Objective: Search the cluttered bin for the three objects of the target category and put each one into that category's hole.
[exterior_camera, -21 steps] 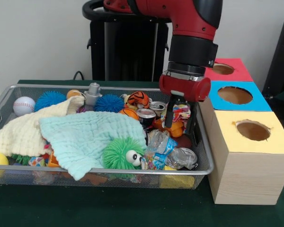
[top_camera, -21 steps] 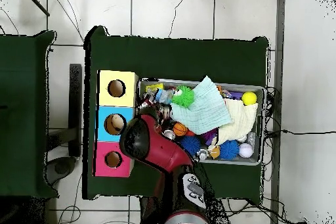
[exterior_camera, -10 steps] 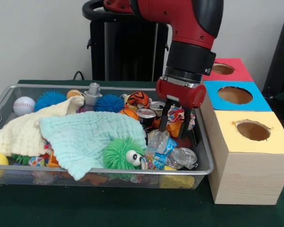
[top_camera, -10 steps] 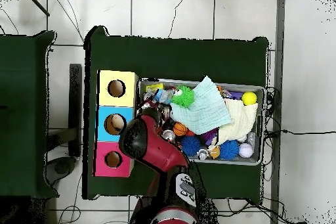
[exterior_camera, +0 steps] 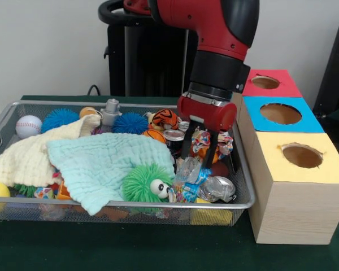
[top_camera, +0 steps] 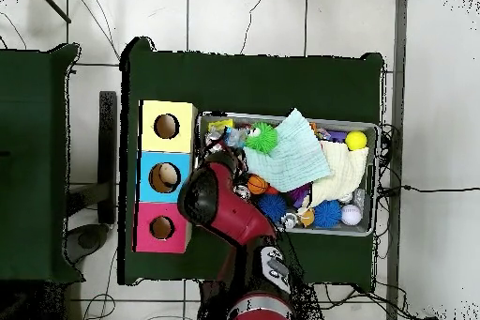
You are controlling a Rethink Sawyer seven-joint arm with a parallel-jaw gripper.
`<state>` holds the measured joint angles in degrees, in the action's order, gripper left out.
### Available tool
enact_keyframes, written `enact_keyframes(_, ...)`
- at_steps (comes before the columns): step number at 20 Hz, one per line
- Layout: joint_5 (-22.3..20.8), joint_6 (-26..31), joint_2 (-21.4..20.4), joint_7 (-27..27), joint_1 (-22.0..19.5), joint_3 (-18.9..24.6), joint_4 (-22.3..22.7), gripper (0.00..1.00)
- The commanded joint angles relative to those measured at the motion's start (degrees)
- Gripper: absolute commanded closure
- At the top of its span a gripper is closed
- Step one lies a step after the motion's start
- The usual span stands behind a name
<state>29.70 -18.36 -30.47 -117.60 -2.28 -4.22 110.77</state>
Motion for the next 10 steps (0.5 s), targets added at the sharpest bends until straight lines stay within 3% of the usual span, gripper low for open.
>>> enact_keyframes(1, -3.4, -7.4, 3.8, -17.2, -4.4, 7.2, -5.2, 0.0)
enact_keyframes(5, -4.3, -9.7, 6.9, -17.2, -5.4, 8.8, -7.3, 0.0)
enact_keyframes(10, -4.4, -10.3, 7.0, -17.1, -5.8, 9.9, -6.9, 0.0)
